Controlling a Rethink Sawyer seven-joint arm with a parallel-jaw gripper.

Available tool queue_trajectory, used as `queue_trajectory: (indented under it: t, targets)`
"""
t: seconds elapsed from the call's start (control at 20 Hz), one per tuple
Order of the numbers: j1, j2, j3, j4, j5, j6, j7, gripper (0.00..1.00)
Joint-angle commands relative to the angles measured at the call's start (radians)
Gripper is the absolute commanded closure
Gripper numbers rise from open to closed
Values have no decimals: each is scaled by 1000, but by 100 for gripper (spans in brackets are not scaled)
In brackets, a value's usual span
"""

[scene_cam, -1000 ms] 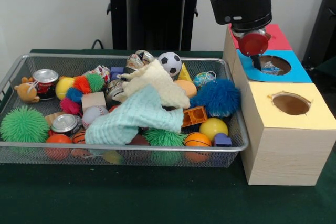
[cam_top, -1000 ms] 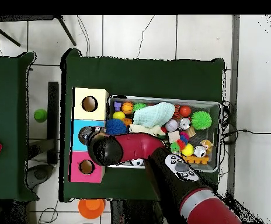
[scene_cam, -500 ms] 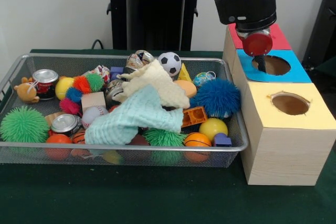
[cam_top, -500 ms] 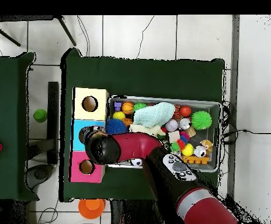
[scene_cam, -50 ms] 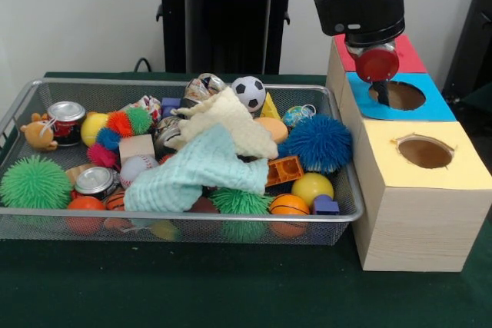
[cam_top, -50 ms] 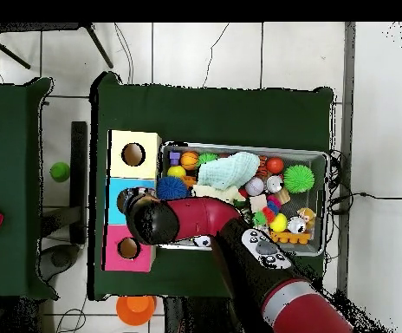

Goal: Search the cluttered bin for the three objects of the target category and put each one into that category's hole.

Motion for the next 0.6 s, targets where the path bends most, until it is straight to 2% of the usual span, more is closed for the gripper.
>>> queue_trajectory:
  t: [0.05,0.2,0.35,0.6]
  targets:
    - [-107,-20,-7,16,58,170,191,0]
    - [-190,-25,94,62,96,175,169,0]
    - [-230,-24,149,80,116,182,166,0]
    - [-254,-15,181,87,119,186,168,0]
